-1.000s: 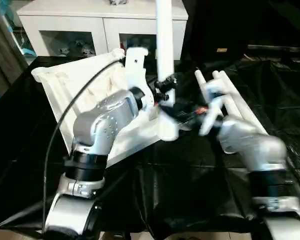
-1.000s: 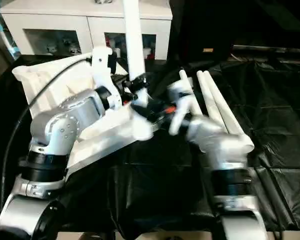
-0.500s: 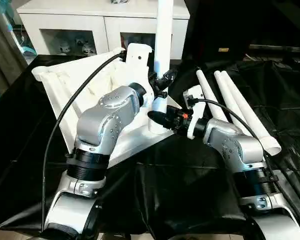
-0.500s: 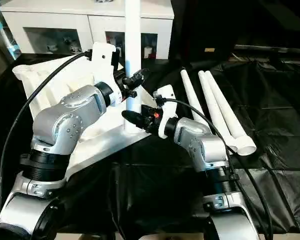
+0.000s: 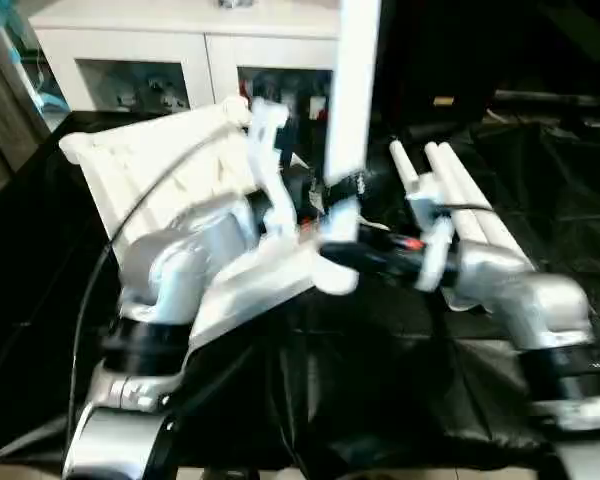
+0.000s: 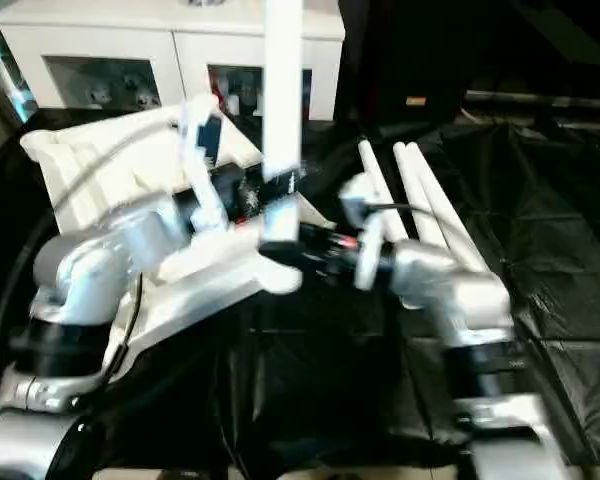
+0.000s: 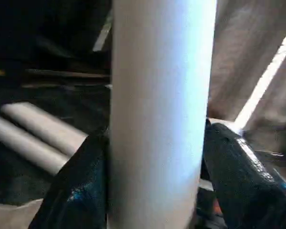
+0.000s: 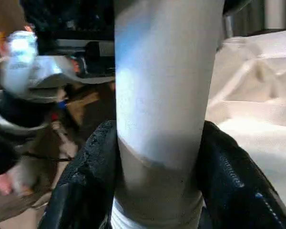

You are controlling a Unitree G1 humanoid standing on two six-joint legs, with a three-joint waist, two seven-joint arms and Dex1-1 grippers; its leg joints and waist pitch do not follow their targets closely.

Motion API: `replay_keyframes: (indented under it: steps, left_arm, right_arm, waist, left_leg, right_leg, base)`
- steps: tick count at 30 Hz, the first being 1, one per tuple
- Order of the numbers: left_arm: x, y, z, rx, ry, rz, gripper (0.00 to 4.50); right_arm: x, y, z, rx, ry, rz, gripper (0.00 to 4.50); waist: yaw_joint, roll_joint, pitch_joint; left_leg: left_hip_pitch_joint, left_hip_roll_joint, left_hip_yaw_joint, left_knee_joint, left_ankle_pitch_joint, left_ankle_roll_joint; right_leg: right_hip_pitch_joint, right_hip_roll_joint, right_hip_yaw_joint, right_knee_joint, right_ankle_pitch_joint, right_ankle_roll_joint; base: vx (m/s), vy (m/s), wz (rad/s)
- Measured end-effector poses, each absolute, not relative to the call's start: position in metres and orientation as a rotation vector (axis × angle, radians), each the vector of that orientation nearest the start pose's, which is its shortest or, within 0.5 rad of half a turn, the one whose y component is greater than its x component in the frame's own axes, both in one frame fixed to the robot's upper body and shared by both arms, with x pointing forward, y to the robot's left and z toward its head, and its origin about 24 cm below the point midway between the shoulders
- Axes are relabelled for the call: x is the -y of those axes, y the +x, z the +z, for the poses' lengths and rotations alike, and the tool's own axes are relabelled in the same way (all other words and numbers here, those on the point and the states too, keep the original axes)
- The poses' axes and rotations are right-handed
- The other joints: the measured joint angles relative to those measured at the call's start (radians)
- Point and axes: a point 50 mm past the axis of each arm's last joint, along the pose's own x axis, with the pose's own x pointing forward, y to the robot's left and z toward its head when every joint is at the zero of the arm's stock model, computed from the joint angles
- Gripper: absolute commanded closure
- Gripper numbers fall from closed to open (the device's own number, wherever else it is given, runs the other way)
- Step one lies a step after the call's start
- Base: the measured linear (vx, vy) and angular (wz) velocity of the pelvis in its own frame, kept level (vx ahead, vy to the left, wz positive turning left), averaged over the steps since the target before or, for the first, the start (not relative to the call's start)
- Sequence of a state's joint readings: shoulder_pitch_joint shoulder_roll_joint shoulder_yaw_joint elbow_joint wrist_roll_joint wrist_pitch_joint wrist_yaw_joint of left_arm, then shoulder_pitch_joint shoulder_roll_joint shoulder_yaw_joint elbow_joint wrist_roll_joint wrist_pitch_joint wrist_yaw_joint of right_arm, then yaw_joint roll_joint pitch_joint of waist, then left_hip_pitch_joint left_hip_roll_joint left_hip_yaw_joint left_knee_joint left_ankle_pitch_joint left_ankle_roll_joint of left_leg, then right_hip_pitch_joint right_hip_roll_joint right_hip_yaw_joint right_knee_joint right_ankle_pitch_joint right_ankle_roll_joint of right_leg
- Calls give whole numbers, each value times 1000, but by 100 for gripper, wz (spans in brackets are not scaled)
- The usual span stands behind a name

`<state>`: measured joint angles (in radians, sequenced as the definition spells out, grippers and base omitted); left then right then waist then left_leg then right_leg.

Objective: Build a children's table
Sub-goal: Insert table leg to table base

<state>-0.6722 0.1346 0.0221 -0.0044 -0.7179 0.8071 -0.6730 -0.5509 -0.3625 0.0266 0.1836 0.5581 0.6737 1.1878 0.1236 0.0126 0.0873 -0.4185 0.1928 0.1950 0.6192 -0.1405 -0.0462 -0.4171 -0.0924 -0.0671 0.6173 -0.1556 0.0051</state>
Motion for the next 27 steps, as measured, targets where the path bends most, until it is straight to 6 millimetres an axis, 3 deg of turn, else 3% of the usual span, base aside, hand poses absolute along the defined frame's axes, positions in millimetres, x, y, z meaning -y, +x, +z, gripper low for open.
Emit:
replay_keyframes:
  steps: [2, 4, 11, 16, 22, 25, 27]
  left_arm:
    - [-72, 307, 189, -44, -484, -1273, 145]
    - [-74, 305, 191, -30, -512, -1311, 174]
    - [-78, 311, 194, -16, -567, -1310, 218]
    - [-76, 312, 195, -18, -584, -1299, 244]
    - [-75, 313, 195, -19, -586, -1287, 260]
    - [-73, 313, 196, -24, -573, -1282, 261]
    - [-72, 313, 196, -29, -562, -1277, 261]
  right_arm:
    - [135, 300, 133, -225, 331, 1422, 251]
    - [139, 298, 137, -231, 329, 1451, 251]
    - [145, 295, 135, -257, 328, 1457, 251]
    - [146, 295, 136, -263, 332, 1456, 251]
    - [146, 295, 136, -260, 336, 1453, 252]
    - [146, 295, 135, -262, 336, 1449, 252]
    - [146, 295, 135, -264, 336, 1446, 252]
  waist:
    - [-1, 0, 0]
    - [-2, 0, 0]
    - [-12, 0, -1]
    - [-21, 0, -1]
    - [-35, 2, 0]
    - [-40, 5, 2]
    - [-43, 16, 7]
  left_leg:
    - [1, 0, 0, 0, 0, 0]
    - [2, 0, 0, 0, 0, 0]
    - [17, 0, -2, 0, 0, 0]
    - [17, -1, -6, 0, 0, 0]
    - [18, 0, -24, -2, 0, 0]
    - [24, 1, -28, -3, -1, -1]
    - [34, 9, -28, -11, -1, -1]
  right_leg:
    - [0, 0, 0, 0, 0, 0]
    - [2, 0, 0, 0, 0, 0]
    - [15, 0, -2, -8, -1, 2]
    - [15, -1, -6, -17, -1, 2]
    - [25, -2, -33, -42, -1, 2]
    - [31, -3, -40, -49, -1, 2]
    - [49, -3, -63, -62, -2, 1]
  base:
    - [0, 0, 0]
    - [0, 0, 0]
    - [0, 0, 0]
    - [0, 0, 0]
    - [0, 0, 0]
    - [0, 0, 0]
    - [0, 0, 0]
